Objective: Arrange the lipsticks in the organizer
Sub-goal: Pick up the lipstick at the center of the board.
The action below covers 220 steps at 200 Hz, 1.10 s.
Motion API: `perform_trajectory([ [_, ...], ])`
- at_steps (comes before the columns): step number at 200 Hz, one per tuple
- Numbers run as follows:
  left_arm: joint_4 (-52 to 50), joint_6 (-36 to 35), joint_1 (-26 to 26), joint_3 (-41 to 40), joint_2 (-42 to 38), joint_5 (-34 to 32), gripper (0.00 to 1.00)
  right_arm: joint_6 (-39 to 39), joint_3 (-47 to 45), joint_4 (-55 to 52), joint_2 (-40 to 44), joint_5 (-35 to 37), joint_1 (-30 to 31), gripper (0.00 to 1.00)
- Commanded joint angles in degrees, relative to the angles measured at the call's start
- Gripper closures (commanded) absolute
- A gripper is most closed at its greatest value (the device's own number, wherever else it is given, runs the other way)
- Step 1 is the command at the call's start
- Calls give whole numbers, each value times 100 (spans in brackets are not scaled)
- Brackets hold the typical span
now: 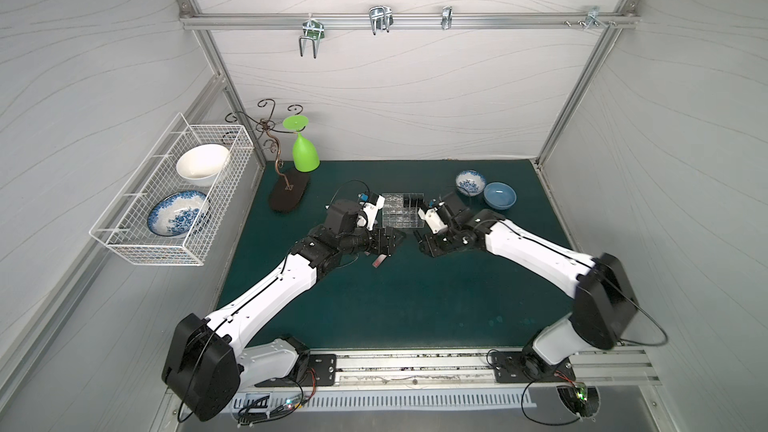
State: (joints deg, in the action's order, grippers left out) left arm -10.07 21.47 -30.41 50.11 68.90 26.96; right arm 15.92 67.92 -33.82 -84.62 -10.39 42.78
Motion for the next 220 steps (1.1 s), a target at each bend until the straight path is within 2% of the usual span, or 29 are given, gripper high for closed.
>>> perform_trajectory([
  [1,75,342,36,400,229,1505,15,-221,-9,-565,604,-1190,28,86],
  [26,77,545,36,500,256,2108,16,-326,24,-777,1250,-2007,33,85],
  [45,423,813,40,432,157,2401,17,-344,19,-784,1571,-2410,29,84],
  [65,1098,1323,36,337,128,2818,22,-305,28,-740,1672,-2740,30,84],
  [125,1755,1813,36,230,57,2990,30,-433,28,-851,1547,-3177,63,84],
  [137,1884,1907,36,223,91,3081,36,-466,28,-867,1531,-3163,72,84],
  [154,1830,1880,36,235,130,3176,50,-476,34,-861,1554,-3100,76,84],
  [175,1813,1858,36,221,167,3295,59,-509,45,-869,1562,-3067,77,83],
  [191,1831,1878,19,212,202,3386,58,-519,53,-878,1565,-2969,65,84],
  [206,1859,1909,9,194,211,3473,42,-534,74,-902,1574,-2933,55,84],
  [220,1859,1891,-21,168,203,3539,33,-546,96,-921,1585,-2943,29,84],
])
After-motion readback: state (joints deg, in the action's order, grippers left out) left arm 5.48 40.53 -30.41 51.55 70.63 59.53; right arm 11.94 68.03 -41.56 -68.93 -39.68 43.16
